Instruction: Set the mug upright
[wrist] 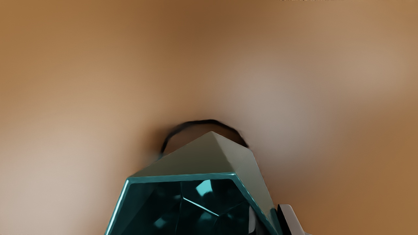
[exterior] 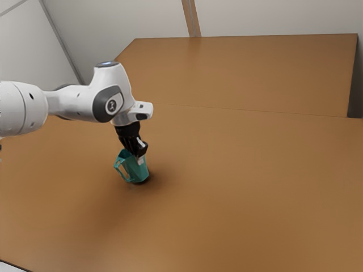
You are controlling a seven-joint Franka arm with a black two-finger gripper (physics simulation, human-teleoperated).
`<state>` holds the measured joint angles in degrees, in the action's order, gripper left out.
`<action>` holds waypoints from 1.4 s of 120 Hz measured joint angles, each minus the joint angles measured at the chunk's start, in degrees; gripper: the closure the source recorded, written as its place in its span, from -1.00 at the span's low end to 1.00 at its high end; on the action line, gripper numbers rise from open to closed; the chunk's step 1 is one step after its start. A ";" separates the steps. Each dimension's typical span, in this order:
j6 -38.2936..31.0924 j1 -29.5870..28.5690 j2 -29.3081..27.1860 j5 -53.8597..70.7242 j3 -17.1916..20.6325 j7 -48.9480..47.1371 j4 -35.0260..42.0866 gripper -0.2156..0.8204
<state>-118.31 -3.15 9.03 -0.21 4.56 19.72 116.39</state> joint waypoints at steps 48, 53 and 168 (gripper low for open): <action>-1.18 0.22 1.20 -0.03 0.01 -7.15 0.00 0.35; -1.13 0.23 0.94 -0.16 0.01 -7.54 0.00 0.19; 19.76 0.73 -8.20 -2.48 -0.43 -10.19 -20.39 -0.58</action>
<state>-98.55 -2.42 0.83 -2.69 4.13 9.53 96.00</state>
